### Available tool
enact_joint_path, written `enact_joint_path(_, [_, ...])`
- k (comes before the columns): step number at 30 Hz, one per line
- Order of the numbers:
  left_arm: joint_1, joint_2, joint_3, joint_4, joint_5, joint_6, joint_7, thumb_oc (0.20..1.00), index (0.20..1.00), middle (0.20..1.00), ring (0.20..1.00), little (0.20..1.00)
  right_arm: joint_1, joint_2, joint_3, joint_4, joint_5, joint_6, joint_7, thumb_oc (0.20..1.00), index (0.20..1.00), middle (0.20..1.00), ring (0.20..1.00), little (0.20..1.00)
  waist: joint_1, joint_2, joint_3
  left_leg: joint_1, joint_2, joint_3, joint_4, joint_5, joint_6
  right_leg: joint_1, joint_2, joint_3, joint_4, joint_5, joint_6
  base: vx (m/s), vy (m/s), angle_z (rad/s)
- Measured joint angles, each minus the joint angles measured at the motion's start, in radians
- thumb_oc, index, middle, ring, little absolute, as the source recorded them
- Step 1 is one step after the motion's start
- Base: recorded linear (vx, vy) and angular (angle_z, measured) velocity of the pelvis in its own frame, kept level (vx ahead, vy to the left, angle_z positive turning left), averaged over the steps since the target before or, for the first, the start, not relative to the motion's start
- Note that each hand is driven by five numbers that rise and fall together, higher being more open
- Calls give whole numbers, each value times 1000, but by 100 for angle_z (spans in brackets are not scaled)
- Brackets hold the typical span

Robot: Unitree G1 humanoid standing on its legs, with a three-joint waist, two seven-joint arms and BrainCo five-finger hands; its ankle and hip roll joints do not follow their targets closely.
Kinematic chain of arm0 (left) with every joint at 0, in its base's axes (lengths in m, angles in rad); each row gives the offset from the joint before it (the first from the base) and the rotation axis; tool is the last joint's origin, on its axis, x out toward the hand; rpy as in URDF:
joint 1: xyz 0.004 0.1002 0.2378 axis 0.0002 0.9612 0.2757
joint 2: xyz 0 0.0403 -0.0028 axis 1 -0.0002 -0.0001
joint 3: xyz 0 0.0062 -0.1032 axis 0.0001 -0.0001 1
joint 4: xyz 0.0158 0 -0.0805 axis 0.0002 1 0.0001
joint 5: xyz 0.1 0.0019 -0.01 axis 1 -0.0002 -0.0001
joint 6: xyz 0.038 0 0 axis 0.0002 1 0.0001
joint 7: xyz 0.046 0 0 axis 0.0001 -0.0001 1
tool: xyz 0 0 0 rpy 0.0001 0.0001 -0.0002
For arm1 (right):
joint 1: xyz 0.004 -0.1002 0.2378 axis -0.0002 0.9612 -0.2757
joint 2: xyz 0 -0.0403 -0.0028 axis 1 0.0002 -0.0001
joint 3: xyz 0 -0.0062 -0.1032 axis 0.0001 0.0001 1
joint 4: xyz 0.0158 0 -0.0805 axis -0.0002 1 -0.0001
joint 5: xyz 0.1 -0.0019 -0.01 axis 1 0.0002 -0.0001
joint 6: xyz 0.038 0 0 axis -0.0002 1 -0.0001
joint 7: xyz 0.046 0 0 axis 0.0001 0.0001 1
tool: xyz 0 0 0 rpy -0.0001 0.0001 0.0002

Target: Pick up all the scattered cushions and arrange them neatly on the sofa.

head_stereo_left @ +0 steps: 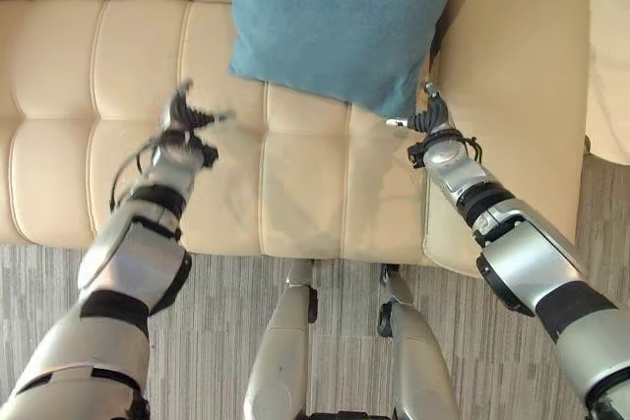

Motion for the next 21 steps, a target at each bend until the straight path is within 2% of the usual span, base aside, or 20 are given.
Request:
enact_joint_path(5, [230, 5, 94, -152, -101, -16, -24, 1000, 1000, 1000, 1000, 1000, 229, 12, -92, -181, 44, 11, 8, 1000, 1000, 1000, 1000, 1000, -2, -42, -21, 60, -2, 19, -4, -14, -1, 57, -9, 23, -26, -3, -3, 63, 22, -14])
enact_joint_path(7, [409, -1, 198, -392, -109, -29, -23, 1000, 1000, 1000, 1000, 1000, 398, 16, -159, -362, 43, 4, 21, 1000, 1000, 1000, 1000, 1000, -8, -50, -25, 104, -5, 27, -21, -16, 0, 93, -8, 24, -31, -4, 0, 102, 14, -8])
enact_joint_path(8, [493, -16, 196, -461, -109, -69, -24, 1000, 1000, 1000, 1000, 1000, 488, 16, -150, -404, 41, -13, 30, 1000, 1000, 1000, 1000, 1000, -6, -54, -39, 145, -8, 28, -32, -18, 2, 133, -11, 26, -47, 1, -3, 105, 18, -8])
enact_joint_path(9, [578, -34, 239, -544, -114, -58, -21, 1000, 1000, 1000, 1000, 1000, 562, 32, -184, -469, 39, -3, 47, 1000, 1000, 1000, 1000, 1000, -6, -59, -47, 177, -8, 34, -42, -24, 2, 161, -14, 26, -54, -9, 6, 168, 43, -20])
enact_joint_path(10, [709, -83, 287, -653, -128, -83, -22, 1000, 1000, 1000, 1000, 1000, 685, 51, -197, -543, 22, -17, 66, 1000, 1000, 1000, 1000, 1000, -7, -68, -70, 229, -8, 48, -65, -27, 1, 204, -18, 36, -70, -4, 7, 84, 29, -21])
enact_joint_path(12, [818, -138, 293, -670, -136, -69, -27, 1000, 1000, 1000, 1000, 1000, 794, 56, -191, -548, 9, -4, 97, 1000, 1000, 1000, 1000, 1000, -8, -70, -145, 259, -8, 60, -80, -37, -1, 230, -18, 44, -94, -7, 8, 55, 21, -20])
enact_joint_path(17, [921, -171, 323, -721, -133, -51, -26, 1000, 1000, 1000, 1000, 1000, 916, 31, -227, -599, -38, -3, 154, 1000, 1000, 1000, 1000, 1000, -14, -69, -208, 349, -2, 80, -126, -36, -4, 296, -7, 57, -115, 3, 6, 25, 45, -14])
enact_joint_path(20, [986, -176, 312, -855, -93, -33, -44, 1000, 1000, 1000, 1000, 1000, 1024, 2, -253, -714, -68, -4, 200, 1000, 1000, 1000, 1000, 1000, -19, -63, -238, 401, -2, 81, -143, -39, -1, 341, -8, 59, -115, -4, 8, -6, 101, -4])
enact_joint_path(21, [997, -175, 308, -882, -73, -25, -58, 1000, 1000, 1000, 1000, 1000, 1065, 0, -265, -728, -78, 1, 214, 1000, 1000, 1000, 1000, 1000, -36, -69, -262, 412, -4, 84, -143, -42, -1, 344, -7, 64, -114, -5, 8, -73, 71, -3])
